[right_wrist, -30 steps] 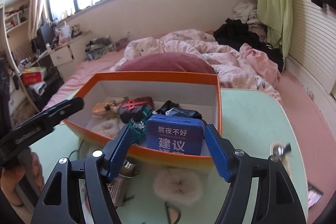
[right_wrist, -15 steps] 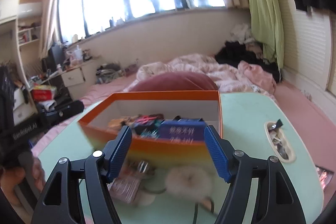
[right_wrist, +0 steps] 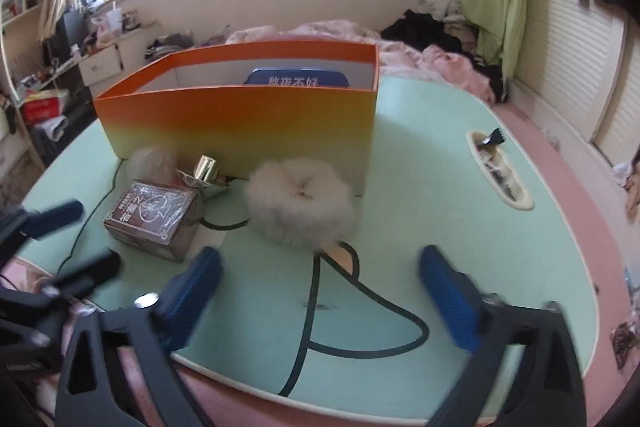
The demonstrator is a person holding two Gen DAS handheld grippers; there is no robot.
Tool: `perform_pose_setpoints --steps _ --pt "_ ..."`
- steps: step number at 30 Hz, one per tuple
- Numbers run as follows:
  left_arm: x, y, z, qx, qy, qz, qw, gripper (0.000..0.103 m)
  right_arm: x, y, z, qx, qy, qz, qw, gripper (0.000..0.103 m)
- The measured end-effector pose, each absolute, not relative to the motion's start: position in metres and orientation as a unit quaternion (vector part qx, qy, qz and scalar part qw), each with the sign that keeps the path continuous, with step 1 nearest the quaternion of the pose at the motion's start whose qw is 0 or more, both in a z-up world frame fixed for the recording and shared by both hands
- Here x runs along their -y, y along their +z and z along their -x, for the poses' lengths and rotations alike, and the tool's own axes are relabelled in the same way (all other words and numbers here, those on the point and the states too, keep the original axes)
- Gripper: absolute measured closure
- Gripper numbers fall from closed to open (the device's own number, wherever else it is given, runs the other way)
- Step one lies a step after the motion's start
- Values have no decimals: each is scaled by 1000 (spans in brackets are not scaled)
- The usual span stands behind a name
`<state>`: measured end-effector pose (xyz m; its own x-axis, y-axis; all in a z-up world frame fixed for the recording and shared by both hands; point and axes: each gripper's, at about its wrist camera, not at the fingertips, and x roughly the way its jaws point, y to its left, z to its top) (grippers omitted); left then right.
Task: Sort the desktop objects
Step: 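Grasp the brown card box with the left gripper while the right grasps the white fluffy ball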
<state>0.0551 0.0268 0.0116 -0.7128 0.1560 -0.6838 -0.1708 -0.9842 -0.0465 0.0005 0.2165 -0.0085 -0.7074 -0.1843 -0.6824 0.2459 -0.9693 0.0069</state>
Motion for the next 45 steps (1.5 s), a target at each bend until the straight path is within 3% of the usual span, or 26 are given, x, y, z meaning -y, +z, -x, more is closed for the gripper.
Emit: perform_pose_setpoints --steps 2,23,27,30,38,39,41,42,43,44,45 --pt "-28 7 -52 -25 927 366 73 0 -217 -10 0 -45 -923 -363 117 0" --pt "-29 8 -51 -24 931 354 86 0 -215 -8 -4 -45 -925 -355 127 0" --pt "-30 11 -55 -20 932 347 101 0 -242 0 -18 43 -938 -307 153 10" --pt "-36 18 -55 -34 935 340 100 0 -259 9 -22 79 -947 -278 141 10" --pt "-62 21 -21 -47 920 368 126 0 -247 13 -12 15 -938 -323 125 10" --pt "-61 19 -19 -41 918 372 129 1 -246 16 -10 8 -939 -323 120 10" --pt "-58 18 -21 -31 919 370 133 13 -248 17 -3 3 -939 -326 114 11" --pt "-56 18 -22 -26 920 368 134 27 -246 17 -1 0 -937 -330 112 13" --pt "-54 17 -23 -21 921 366 135 35 -244 15 1 -1 -935 -335 115 28" --pt "-50 18 -24 -12 922 362 139 35 -243 13 3 -1 -932 -341 121 56" --pt "-47 18 -25 -2 922 359 146 35 -243 9 3 -3 -928 -351 127 65"
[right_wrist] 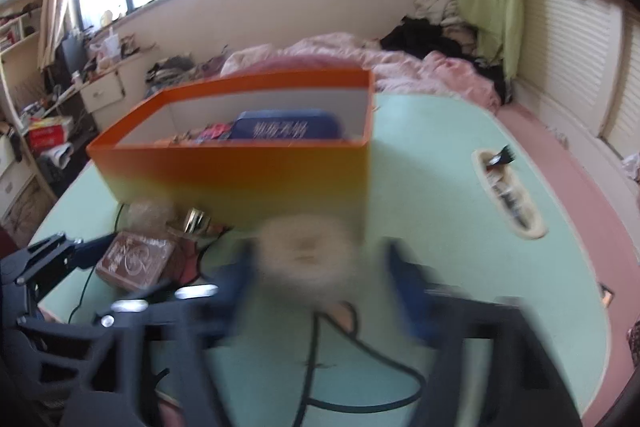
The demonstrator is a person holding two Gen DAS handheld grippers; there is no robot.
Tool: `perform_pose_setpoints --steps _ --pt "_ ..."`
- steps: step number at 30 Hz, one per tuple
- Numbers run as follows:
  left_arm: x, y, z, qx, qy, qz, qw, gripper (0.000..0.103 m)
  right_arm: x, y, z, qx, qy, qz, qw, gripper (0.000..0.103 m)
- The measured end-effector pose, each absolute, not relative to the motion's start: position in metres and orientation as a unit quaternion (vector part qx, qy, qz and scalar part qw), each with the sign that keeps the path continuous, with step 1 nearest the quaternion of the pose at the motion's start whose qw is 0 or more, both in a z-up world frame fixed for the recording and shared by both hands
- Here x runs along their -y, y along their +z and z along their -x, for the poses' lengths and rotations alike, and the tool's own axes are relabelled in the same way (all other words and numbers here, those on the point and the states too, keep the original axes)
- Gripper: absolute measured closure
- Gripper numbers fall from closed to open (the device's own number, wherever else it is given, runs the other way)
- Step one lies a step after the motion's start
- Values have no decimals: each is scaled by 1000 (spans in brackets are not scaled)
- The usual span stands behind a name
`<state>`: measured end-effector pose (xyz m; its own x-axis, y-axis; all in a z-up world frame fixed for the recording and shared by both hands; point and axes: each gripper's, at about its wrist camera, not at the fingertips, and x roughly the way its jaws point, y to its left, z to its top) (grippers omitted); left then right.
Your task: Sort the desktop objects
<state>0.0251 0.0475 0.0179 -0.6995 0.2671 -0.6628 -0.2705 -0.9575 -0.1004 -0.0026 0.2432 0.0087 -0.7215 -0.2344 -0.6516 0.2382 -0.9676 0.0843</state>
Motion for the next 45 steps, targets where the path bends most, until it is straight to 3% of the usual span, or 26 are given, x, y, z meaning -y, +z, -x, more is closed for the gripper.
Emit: perform_pose_setpoints --steps 10,20,21,23,26,30,39,45 --pt "-8 45 -58 66 953 267 129 35 -238 31 -22 22 -952 -260 160 65" --pt "1 87 0 105 959 239 111 34 -210 99 32 24 -964 -212 162 63" --pt "0 86 7 107 960 237 100 34 -206 98 41 18 -964 -217 154 60" --pt "-3 78 22 98 963 244 63 28 -204 89 55 14 -961 -242 136 28" --pt "-4 59 26 83 963 250 47 23 -202 62 72 2 -948 -301 106 19" --pt "-14 56 21 46 967 246 43 20 -204 45 72 13 -947 -299 119 19" --pt "0 78 -11 88 968 224 64 20 -219 68 32 22 -964 -234 122 19" --pt "-2 56 -44 65 950 295 78 20 -221 54 -11 -11 -953 -259 156 19"
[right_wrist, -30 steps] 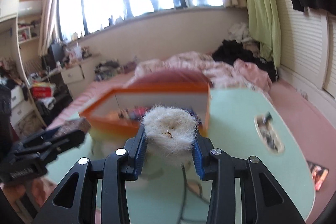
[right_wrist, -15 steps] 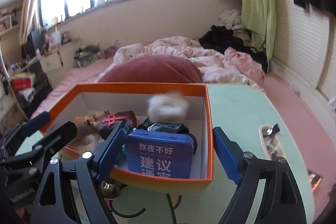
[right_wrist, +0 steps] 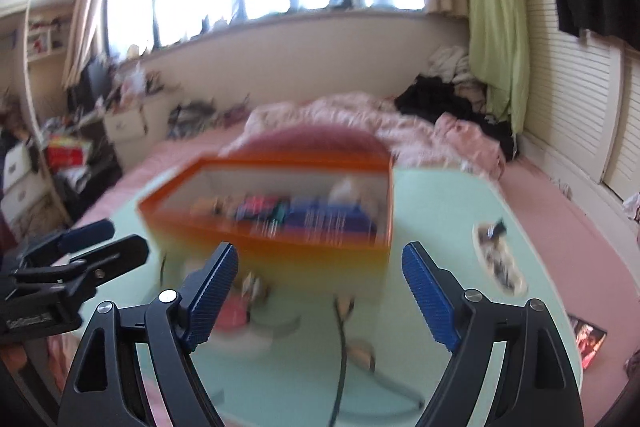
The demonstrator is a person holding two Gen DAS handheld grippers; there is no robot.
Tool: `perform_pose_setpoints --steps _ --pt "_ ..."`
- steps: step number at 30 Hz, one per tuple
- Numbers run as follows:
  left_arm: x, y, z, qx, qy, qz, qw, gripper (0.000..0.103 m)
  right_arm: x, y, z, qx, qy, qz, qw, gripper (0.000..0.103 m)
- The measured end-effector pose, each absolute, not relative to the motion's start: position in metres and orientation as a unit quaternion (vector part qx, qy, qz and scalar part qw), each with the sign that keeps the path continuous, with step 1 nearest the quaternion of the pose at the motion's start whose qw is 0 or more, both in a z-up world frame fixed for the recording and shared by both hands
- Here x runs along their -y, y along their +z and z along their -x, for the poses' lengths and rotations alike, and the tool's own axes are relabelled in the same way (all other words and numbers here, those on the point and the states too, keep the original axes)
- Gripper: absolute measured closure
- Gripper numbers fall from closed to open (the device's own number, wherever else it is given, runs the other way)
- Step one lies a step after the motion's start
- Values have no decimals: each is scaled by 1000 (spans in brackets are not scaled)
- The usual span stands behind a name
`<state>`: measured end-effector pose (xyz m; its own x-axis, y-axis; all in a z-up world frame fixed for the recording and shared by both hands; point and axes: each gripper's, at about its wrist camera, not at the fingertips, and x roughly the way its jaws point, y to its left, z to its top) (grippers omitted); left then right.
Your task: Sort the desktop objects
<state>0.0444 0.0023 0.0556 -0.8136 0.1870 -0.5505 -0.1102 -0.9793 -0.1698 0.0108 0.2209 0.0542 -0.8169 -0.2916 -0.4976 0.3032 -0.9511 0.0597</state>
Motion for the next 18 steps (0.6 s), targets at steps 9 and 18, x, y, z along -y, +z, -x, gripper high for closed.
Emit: perform_pose_setpoints --steps 9,18 --pt "-23 1 -28 -14 933 357 43 2 -223 2 2 -27 -923 -353 152 7" --pt "-14 -16 -31 -3 935 353 28 0 -215 0 -1 -47 -922 -354 151 0"
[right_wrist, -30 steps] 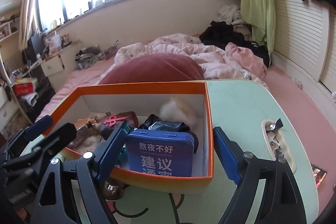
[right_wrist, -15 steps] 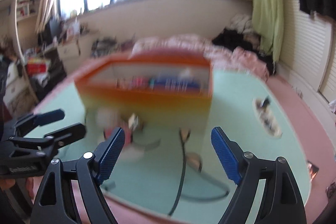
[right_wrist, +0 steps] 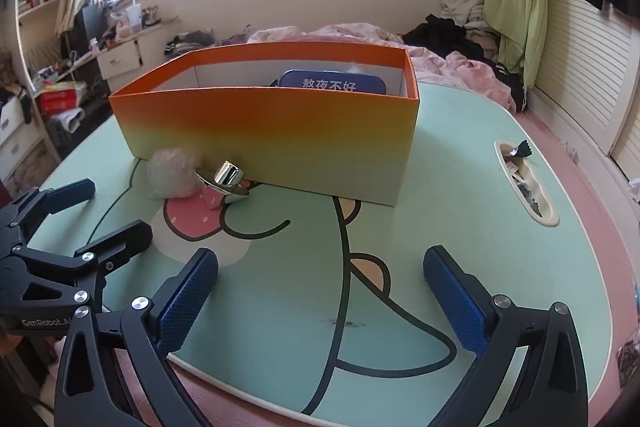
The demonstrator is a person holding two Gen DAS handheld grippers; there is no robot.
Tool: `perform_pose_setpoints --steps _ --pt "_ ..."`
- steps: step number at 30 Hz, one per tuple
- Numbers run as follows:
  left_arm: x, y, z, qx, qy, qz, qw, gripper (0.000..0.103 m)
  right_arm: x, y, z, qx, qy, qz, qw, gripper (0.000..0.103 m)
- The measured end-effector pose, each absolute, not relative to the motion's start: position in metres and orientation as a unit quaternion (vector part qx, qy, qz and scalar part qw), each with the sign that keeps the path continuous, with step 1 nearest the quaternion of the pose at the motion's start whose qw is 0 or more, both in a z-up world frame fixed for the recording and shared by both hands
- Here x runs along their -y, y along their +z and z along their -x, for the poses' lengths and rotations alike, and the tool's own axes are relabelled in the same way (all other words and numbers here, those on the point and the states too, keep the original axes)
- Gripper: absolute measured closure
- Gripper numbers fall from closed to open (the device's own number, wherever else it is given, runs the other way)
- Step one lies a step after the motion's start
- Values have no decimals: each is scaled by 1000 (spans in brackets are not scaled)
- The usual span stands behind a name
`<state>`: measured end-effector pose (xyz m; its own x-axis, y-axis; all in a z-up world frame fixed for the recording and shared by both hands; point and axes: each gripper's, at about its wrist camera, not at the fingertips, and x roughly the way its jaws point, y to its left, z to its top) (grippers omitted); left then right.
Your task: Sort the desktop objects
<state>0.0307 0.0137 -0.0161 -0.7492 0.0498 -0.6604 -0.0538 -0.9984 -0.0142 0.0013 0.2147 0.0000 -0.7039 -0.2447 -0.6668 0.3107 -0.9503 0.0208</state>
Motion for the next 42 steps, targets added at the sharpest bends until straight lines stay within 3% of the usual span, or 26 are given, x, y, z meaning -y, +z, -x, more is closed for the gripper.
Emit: perform_pose_setpoints --steps 42 --pt "-9 -12 -32 -3 935 353 29 0 -214 -3 -3 -50 -922 -355 149 0"
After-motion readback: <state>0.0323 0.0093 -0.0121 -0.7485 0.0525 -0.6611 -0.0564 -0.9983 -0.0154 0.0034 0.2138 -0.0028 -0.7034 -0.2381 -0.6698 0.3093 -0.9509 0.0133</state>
